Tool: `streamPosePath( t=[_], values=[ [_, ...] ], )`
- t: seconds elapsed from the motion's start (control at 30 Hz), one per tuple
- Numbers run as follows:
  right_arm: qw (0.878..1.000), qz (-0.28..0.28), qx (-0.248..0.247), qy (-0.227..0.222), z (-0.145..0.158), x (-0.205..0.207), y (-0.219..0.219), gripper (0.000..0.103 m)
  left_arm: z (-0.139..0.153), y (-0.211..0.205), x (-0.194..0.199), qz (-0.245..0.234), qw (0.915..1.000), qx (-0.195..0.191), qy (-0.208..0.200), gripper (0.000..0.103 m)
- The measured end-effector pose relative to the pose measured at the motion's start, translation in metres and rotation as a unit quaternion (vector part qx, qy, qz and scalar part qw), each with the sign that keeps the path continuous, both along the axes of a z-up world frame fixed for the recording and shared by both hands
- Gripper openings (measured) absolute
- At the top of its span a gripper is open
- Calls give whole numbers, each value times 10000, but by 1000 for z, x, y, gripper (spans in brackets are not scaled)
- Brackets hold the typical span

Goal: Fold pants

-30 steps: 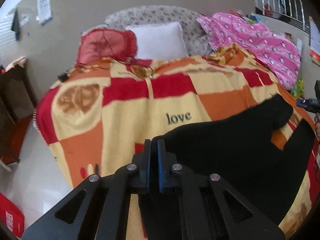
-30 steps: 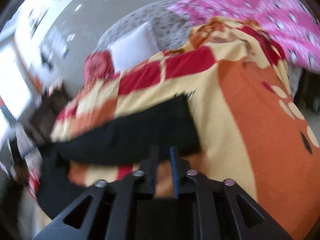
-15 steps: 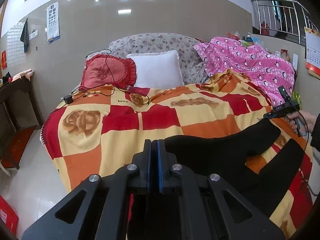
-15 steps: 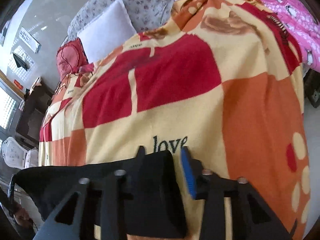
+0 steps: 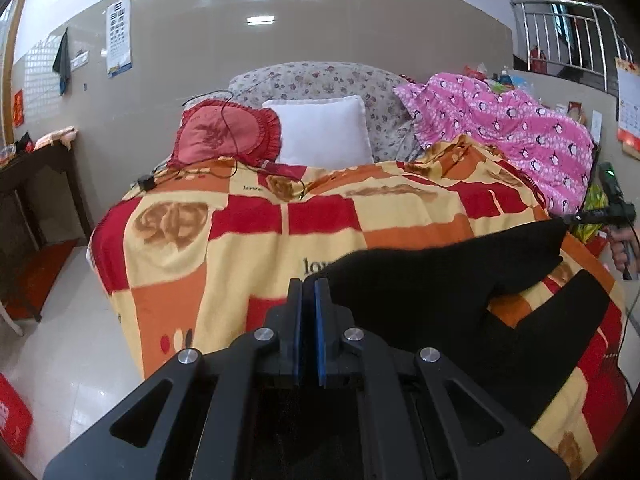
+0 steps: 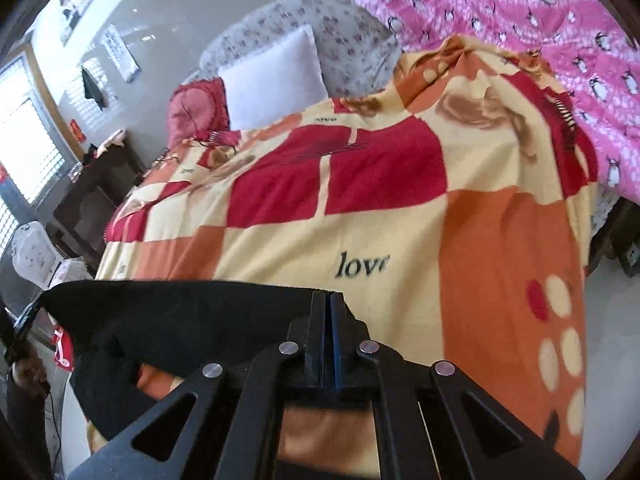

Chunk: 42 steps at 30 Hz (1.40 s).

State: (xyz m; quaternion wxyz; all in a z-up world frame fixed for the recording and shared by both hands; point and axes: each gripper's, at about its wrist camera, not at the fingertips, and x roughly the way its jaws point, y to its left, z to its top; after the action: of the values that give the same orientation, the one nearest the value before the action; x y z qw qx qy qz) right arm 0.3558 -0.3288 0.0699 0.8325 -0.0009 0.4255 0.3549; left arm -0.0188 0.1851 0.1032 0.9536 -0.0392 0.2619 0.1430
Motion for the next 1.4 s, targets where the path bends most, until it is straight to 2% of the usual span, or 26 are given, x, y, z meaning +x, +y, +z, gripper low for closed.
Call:
streamPosePath(
  t=[0.1,0.23,0.3,0.37,0.43,0.47,0.5,0.53,0.57,0.6,0.63,0.67,0.7,0.73,0.77,0.8,0.83,0.9,0.97,1.07,1.17,1.27,1.33,1.4],
  values=[
    [9997,136,18,-193,4,-32,-16,1,-11,-2,-22,29,9998,-187,13,3],
    [9987,308,-167,-357,-12,-80,-41,1,-46,5,-50,184,9968,-728,279,3],
    [9991,268,-190,-274,-27,-93,-54,1,-64,10,-61,311,9928,-1090,383,3],
    [9983,215,-384,-390,-39,-107,-63,2,-80,17,-72,428,9868,-1510,408,4],
    [9975,147,-467,-507,-50,-116,-74,7,-89,23,-86,685,9784,-1918,344,10],
    [9977,101,-430,-506,-52,-118,-78,7,-92,25,-93,805,9723,-2173,304,12],
    [9981,-2,-347,-504,-53,-122,-86,15,-96,28,-101,904,9630,-2529,224,16],
    [9983,-96,-236,-530,-52,-125,-94,31,-98,28,-109,943,9537,-2855,105,22],
    [9980,-172,-139,-595,-51,-129,-99,38,-99,28,-114,953,9477,-3047,3,26],
    [9971,-269,-38,-707,-48,-134,-104,45,-98,26,-120,990,9419,-3209,-110,37],
    [9958,-387,22,-831,-46,-139,-109,47,-96,24,-126,1061,9353,-3368,-237,49],
    [9952,-446,29,-875,-44,-142,-111,47,-96,24,-131,1117,9272,-3553,-392,54],
    [9941,-556,88,-928,-43,-146,-113,47,-96,24,-136,1141,9148,-3833,-573,59],
    [9932,-647,218,-945,-42,-150,-116,47,-99,23,-138,1044,8938,-4294,-767,61],
    [9927,-693,333,-929,-41,-153,-117,47,-102,22,-136,960,8800,-4577,-832,61],
    [9922,-719,475,-896,-41,-156,-118,47,-104,21,-133,900,8694,-4779,-878,61],
    [9920,-718,538,-889,-41,-158,-115,47,-105,17,-127,824,8625,-4910,-909,61],
    [9920,-668,593,-889,-42,-165,-110,47,-108,13,-117,788,8622,-4934,-837,61],
    [9927,-551,630,-865,-42,-170,-102,47,-115,9,-105,816,8571,-5032,-743,61],
    [9928,-366,591,-974,-40,-180,-89,47,-121,12,-94,889,8534,-5069,-832,61],
    [9925,-186,572,-1064,-36,-190,-79,47,-129,15,-95,995,8378,-5275,-998,61],
    [9921,-74,645,-1073,-34,-197,-73,47,-129,18,-93,1045,8335,-5303,-1151,63],
    [9916,-48,678,-1102,-32,-198,-70,47,-129,19,-95,1097,8240,-5394,-1340,64],
    [9914,-50,727,-1088,-31,-200,-69,47,-126,16,-100,1046,8236,-5370,-1493,64]
  ],
)
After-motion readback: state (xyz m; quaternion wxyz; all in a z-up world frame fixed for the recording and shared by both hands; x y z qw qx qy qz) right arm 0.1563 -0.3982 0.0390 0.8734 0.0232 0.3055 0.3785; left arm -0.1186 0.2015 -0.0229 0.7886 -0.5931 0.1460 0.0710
